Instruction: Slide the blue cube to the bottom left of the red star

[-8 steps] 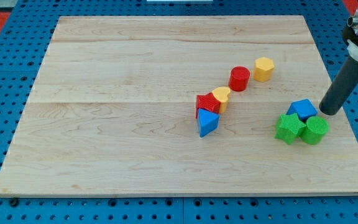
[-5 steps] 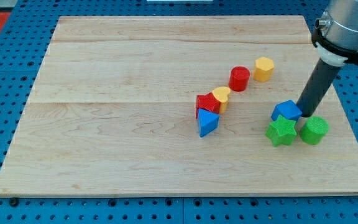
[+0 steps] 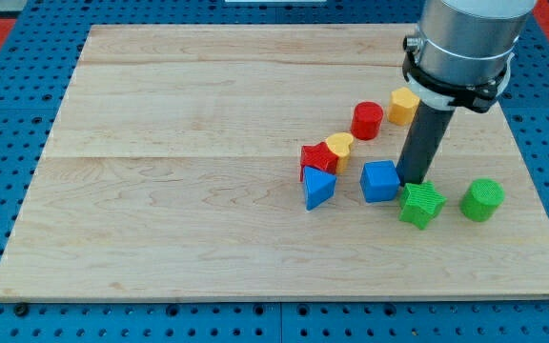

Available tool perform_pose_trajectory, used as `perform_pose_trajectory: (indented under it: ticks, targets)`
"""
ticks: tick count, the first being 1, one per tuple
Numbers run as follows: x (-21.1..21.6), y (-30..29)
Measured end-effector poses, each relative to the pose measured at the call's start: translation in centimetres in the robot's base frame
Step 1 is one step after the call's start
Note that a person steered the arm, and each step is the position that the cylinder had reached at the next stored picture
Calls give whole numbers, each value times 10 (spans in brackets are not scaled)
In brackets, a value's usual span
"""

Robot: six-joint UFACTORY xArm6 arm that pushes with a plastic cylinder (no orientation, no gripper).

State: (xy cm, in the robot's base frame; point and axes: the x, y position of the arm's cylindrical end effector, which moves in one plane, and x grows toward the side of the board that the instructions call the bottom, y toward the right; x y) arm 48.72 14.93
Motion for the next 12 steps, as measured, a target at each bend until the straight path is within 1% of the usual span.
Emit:
perform_pose_trajectory:
  ticks: [1,2,4,8,9,10,12]
  targets:
    - [17,-10]
    - [20,-21]
    - [20,-35]
    - [20,-119]
    - [20,-120]
    - [13,-120]
    - [-20,-120]
